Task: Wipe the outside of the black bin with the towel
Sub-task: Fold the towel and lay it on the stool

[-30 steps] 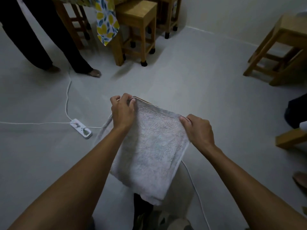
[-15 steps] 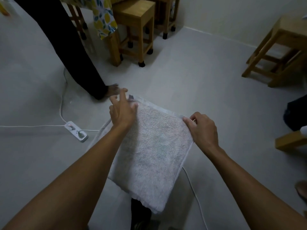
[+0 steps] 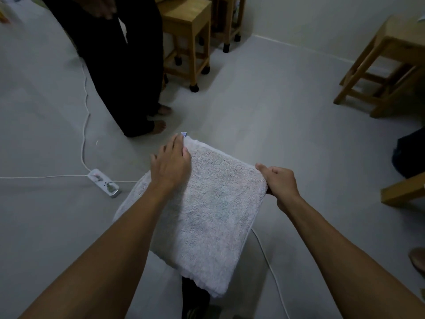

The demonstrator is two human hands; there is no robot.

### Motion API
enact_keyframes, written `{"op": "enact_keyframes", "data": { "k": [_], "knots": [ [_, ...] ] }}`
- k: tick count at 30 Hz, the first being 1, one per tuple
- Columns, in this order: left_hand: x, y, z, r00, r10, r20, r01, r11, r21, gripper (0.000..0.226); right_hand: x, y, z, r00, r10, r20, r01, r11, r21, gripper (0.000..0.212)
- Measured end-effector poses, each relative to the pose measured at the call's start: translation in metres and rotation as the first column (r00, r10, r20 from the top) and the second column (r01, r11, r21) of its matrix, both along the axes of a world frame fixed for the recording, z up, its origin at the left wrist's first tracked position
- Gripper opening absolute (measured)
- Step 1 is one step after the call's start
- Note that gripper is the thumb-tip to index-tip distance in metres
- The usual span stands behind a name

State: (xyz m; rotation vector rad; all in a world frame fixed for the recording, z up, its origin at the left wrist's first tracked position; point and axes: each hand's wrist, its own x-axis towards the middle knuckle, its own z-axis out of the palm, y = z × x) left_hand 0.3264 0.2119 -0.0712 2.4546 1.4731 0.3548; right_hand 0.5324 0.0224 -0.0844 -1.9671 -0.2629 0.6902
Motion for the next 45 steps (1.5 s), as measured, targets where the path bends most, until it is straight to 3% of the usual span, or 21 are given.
{"op": "enact_keyframes", "data": {
  "k": [8,16,18,20,22,25,30,40,45],
  "knots": [
    [-0.004,-0.005,-0.002,0.999,-0.042,-0.028,0.041,0.999,-0.019,0.065,0.0,-0.001,-0.001,1.0,-0.001,0.005,0.001,1.0,-0.011,0.054],
    [-0.006,-0.006,0.001,0.998,-0.044,0.035,0.043,0.998,0.035,0.063,-0.01,0.0,-0.004,0.995,-0.074,-0.072,0.076,0.997,0.018,0.035],
    [-0.005,-0.005,0.001,0.999,-0.033,0.042,0.032,0.999,0.036,0.062,-0.013,-0.001,-0.005,0.997,-0.07,0.031,0.069,0.997,0.024,0.026],
    [-0.005,-0.004,0.0,0.999,-0.033,0.041,0.031,0.999,0.04,0.062,-0.014,-0.002,-0.005,0.963,-0.019,0.267,0.019,1.0,0.002,0.024],
    [-0.005,-0.004,-0.001,0.998,-0.041,0.042,0.039,0.998,0.052,0.062,-0.015,-0.002,-0.004,0.903,0.048,0.427,-0.045,0.999,-0.018,0.033],
    [-0.005,-0.004,-0.002,0.998,-0.046,0.039,0.044,0.997,0.068,0.062,-0.015,-0.003,-0.003,0.84,0.107,0.533,-0.076,0.994,-0.081,0.052],
    [-0.005,-0.003,-0.005,0.999,-0.043,0.019,0.041,0.996,0.075,0.065,-0.015,-0.004,-0.005,0.847,0.092,0.523,-0.07,0.996,-0.061,0.057],
    [-0.004,-0.005,-0.006,0.999,-0.041,0.019,0.04,0.997,0.072,0.064,-0.009,-0.003,0.002,0.792,0.211,0.573,-0.118,0.974,-0.195,0.062],
    [-0.003,-0.002,-0.005,0.998,-0.05,0.023,0.049,0.997,0.06,0.063,-0.007,-0.001,0.003,0.806,0.227,0.546,-0.133,0.97,-0.205,0.063]
  ]
}}
